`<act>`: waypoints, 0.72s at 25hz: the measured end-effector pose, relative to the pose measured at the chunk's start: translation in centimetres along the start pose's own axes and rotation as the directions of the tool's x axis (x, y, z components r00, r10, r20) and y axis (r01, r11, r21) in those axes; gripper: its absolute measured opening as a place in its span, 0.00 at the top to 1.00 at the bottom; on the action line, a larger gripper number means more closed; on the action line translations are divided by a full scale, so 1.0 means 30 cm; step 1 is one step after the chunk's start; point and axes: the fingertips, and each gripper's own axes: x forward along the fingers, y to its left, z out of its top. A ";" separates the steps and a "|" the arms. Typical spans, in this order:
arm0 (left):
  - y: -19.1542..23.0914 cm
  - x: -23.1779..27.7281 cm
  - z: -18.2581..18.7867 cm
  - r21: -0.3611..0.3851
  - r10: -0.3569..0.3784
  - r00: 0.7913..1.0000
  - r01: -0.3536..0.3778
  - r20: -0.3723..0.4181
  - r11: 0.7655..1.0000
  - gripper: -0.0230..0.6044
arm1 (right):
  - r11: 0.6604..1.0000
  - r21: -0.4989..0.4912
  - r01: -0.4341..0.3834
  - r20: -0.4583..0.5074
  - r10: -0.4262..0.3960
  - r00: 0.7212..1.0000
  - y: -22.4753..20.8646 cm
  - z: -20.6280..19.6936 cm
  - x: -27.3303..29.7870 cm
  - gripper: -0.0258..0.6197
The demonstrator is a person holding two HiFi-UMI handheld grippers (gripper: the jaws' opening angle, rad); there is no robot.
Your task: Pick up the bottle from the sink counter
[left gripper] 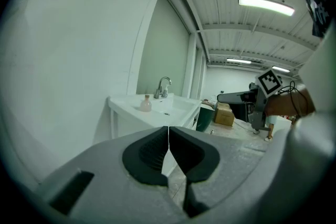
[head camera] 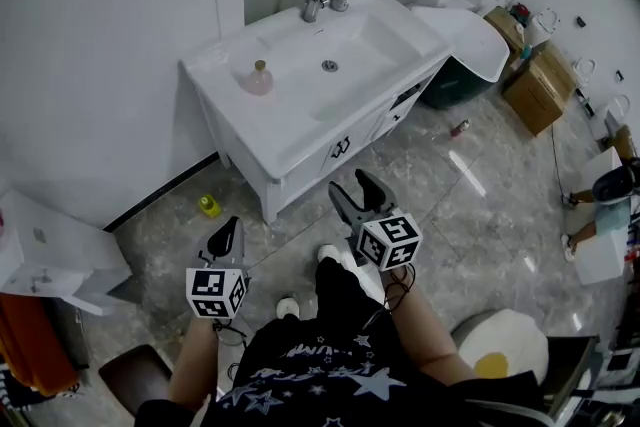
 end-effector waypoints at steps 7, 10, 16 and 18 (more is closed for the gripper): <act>0.113 0.103 0.044 -0.008 0.084 0.996 -0.083 0.016 0.996 0.93 | 0.997 -0.012 -0.080 0.007 0.080 0.997 -0.049 0.044 0.254 0.57; 0.182 0.184 0.068 -0.009 0.132 0.991 -0.132 0.012 0.991 0.93 | 0.991 -0.018 -0.129 0.009 0.130 0.992 -0.086 0.080 0.406 0.57; 0.321 0.376 0.168 -0.022 0.240 0.971 -0.239 0.012 0.971 0.93 | 0.969 -0.052 -0.243 -0.044 0.241 0.970 -0.145 0.133 0.734 0.57; 0.347 0.429 0.199 -0.034 0.265 0.964 -0.264 0.010 0.964 0.93 | 0.958 -0.064 -0.279 -0.068 0.274 0.959 -0.161 0.144 0.825 0.57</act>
